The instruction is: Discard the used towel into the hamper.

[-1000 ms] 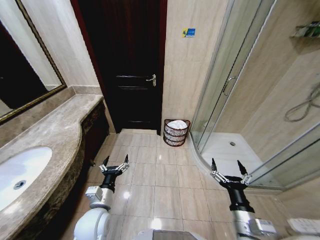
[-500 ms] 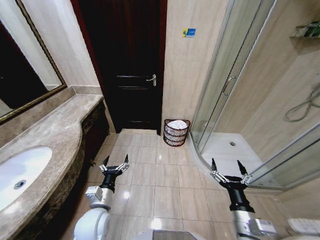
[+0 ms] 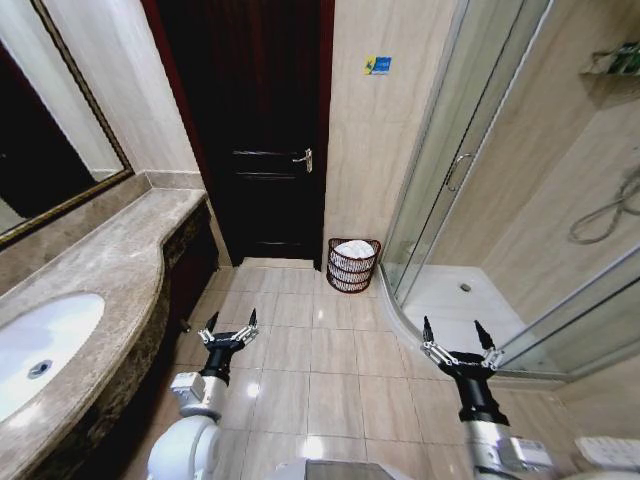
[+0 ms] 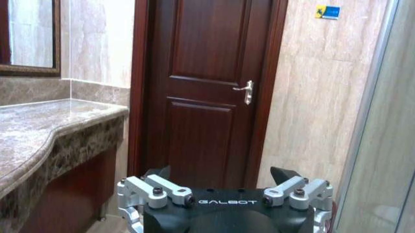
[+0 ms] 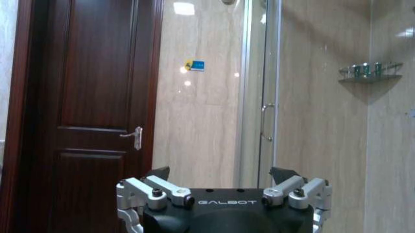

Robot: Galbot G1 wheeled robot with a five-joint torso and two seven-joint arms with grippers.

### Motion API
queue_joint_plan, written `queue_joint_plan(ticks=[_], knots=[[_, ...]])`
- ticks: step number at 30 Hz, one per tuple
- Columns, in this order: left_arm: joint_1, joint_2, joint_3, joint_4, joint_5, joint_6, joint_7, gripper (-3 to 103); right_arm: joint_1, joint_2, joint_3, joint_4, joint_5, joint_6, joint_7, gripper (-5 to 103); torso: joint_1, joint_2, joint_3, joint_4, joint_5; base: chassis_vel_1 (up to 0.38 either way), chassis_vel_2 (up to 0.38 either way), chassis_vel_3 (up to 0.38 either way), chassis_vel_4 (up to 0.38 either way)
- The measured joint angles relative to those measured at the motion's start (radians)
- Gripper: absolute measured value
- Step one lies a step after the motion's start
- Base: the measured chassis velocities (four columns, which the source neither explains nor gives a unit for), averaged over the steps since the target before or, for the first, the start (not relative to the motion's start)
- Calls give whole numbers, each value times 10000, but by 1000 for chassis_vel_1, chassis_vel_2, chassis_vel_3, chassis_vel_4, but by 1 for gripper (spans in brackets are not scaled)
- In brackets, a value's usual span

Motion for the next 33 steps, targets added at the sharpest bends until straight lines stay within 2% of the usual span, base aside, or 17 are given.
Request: queue_joint_plan(ticks=[33], knots=[[0, 0, 0, 0, 0, 0, 0, 100, 0, 0, 1, 0, 0, 0, 0, 100, 0, 0, 0, 0, 0, 0, 0, 0, 0]])
